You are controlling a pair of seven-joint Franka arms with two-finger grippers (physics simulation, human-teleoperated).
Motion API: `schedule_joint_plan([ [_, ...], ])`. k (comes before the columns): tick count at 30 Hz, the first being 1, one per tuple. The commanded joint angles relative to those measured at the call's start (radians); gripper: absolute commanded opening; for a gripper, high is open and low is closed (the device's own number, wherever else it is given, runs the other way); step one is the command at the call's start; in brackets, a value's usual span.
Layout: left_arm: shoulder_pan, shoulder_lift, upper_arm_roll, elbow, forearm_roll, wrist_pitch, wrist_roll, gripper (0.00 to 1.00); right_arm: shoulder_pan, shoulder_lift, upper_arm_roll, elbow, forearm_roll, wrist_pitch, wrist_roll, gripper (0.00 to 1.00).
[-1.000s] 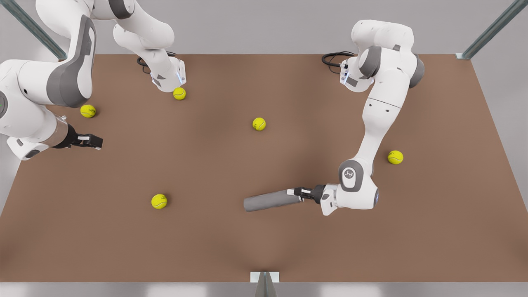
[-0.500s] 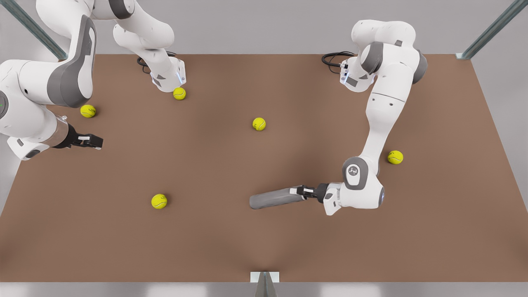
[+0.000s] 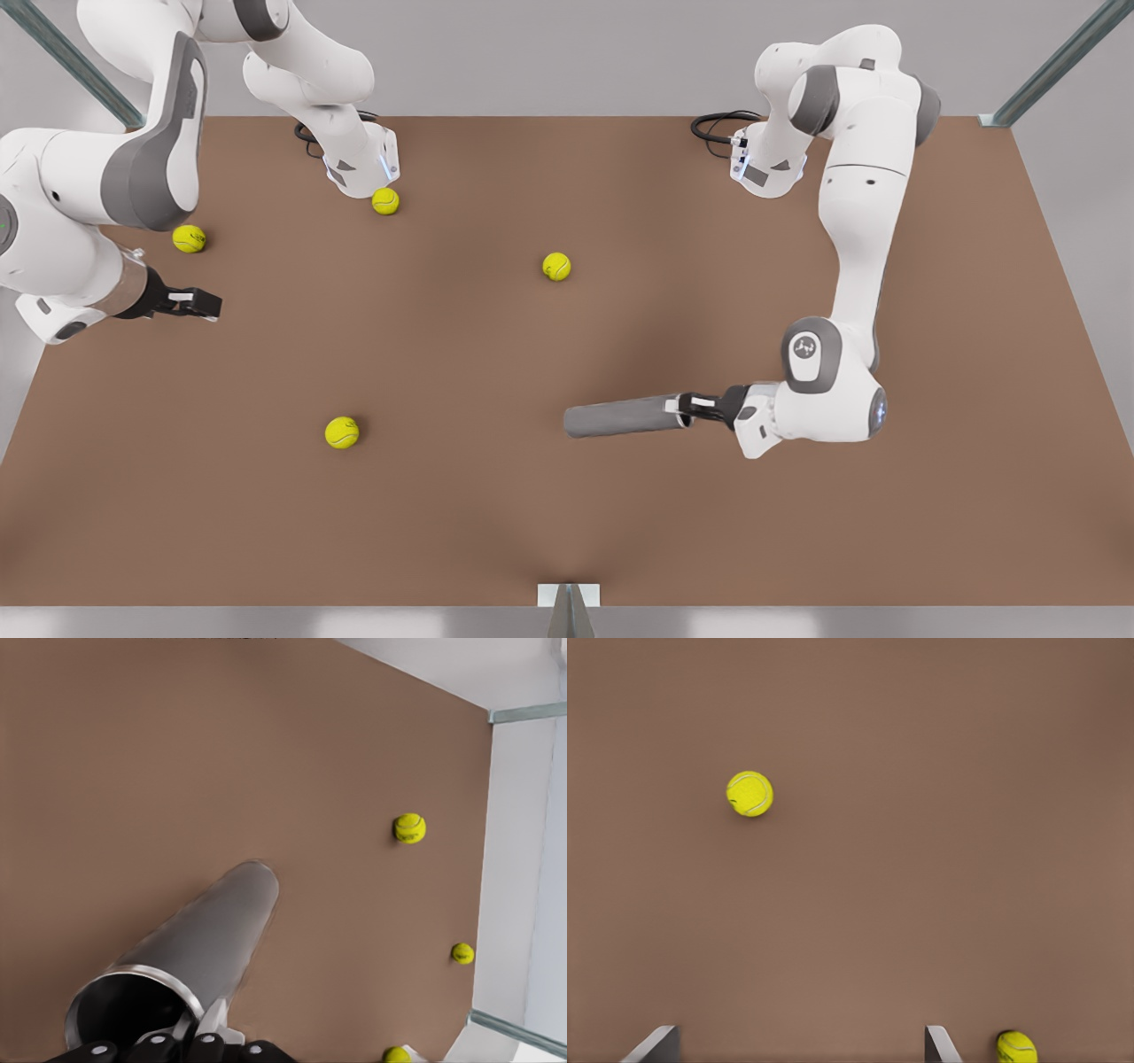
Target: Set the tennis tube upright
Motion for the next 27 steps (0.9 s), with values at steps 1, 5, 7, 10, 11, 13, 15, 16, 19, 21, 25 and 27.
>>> schedule_joint_plan([
  [1,0.000,0.000,0.000,0.000,0.036,0.000,0.000,0.21,0.000,0.000,0.000,0.000,0.000,0.000,0.000,1.00],
  [5,0.000,0.000,0.000,0.000,0.036,-0.008,0.000,0.21,0.000,0.000,0.000,0.000,0.000,0.000,0.000,1.00],
  [7,0.000,0.000,0.000,-0.002,0.034,-0.008,-0.001,0.21,0.000,0.000,0.000,0.000,-0.002,0.000,0.000,1.00],
  [10,-0.002,0.005,-0.002,0.000,0.033,-0.008,-0.008,0.21,-0.001,0.000,0.000,0.000,0.001,0.000,0.000,1.00],
  [11,-0.002,0.005,-0.002,-0.002,0.033,-0.008,-0.008,0.21,-0.001,0.000,0.000,0.000,0.000,0.000,0.000,1.00],
  [13,-0.002,0.006,-0.002,0.000,0.031,-0.006,-0.008,0.38,-0.001,0.000,0.000,0.000,-0.002,0.000,0.000,1.00],
  [15,-0.002,0.011,-0.002,0.000,0.029,-0.006,-0.008,0.50,-0.001,0.000,0.000,0.000,-0.002,0.000,0.000,1.00],
  [16,-0.002,0.011,-0.002,0.000,0.029,-0.006,-0.008,0.52,-0.001,0.000,0.000,0.000,-0.002,0.000,0.000,1.00],
  [19,-0.002,0.012,-0.002,-0.002,0.028,-0.006,-0.006,0.59,-0.001,0.000,0.000,0.000,-0.003,0.000,0.000,1.00],
  [21,-0.002,0.014,-0.002,0.000,0.028,-0.006,-0.006,0.59,0.000,0.000,0.000,0.000,-0.005,0.000,0.000,1.00],
  [25,-0.005,0.031,-0.006,-0.002,0.026,-0.003,-0.003,0.59,0.000,0.000,0.000,0.000,-0.005,0.000,0.000,1.00],
  [27,-0.012,0.051,-0.014,-0.002,0.026,0.000,0.000,0.59,-0.001,0.000,0.000,0.000,-0.005,0.000,0.000,1.00],
])
